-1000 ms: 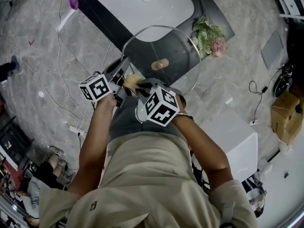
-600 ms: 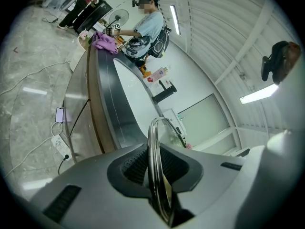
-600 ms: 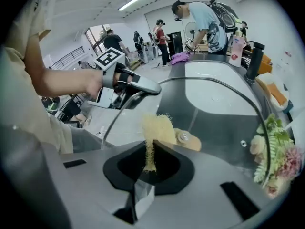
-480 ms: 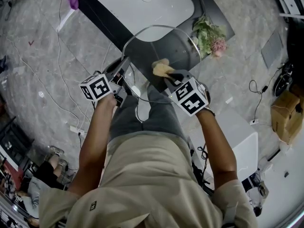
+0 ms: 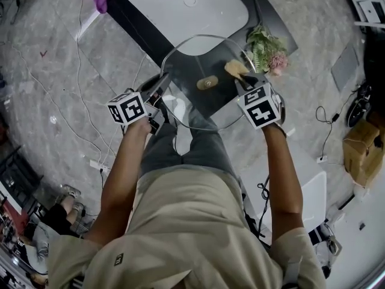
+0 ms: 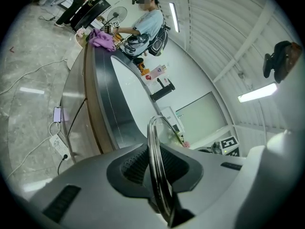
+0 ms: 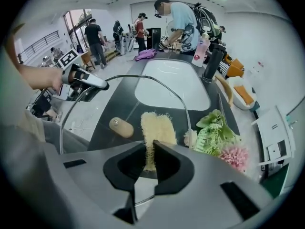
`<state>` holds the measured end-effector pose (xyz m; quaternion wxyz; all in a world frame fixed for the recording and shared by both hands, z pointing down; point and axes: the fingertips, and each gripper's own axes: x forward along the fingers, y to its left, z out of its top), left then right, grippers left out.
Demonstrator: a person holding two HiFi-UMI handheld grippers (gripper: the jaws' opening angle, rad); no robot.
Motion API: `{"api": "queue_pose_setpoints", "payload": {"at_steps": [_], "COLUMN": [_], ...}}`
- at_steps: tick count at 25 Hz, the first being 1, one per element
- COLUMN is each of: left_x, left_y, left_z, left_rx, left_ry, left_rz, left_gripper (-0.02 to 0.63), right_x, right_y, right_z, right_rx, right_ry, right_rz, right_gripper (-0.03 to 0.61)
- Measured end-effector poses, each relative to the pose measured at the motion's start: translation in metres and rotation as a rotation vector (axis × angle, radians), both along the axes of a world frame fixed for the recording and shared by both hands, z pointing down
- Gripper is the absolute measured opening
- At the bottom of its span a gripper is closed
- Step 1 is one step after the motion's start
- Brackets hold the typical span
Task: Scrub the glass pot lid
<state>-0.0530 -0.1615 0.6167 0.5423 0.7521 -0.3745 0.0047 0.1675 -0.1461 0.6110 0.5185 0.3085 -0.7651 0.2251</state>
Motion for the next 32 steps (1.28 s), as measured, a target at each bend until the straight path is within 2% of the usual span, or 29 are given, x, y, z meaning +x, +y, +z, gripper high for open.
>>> {"api": "queue_pose_setpoints", "payload": {"at_steps": [5, 12, 15, 26, 32], "left_x": [0.003, 0.008, 0.006, -0.035, -0.07], "left_y": [0.002, 0.003, 0.004, 0.004, -0.008], "left_z": [-0.001, -0.014, -0.02, -0.043, -0.076], "left_rx": [0.005, 0.015, 0.025, 0.065, 0.133], "left_ry": [-0.005, 0.021, 0.037, 0.017, -0.025], "left_rz": [0.078, 0.179, 0.198, 0.197, 0.156], "left_gripper": [0.088, 0.201, 0.222, 0.239, 0.239], "right_x": [0.001, -0.005, -0.006, -0.016, -0.016], "right_y": [0.0, -0.007, -0.006, -0.002, -0.016], "right_z": [-0.004, -0.017, -0.017, -0.029, -0.065], "right_rx": [-0.01, 0.006, 0.008, 0.04, 0.126], "right_ry": [-0.026, -0.037, -0.038, -0.057, -0.093], "right_rz": [0.06, 0.104, 0.114, 0.154, 0.201], "right_gripper": [0.041, 0.041, 0.041, 0.041, 0.041]}}
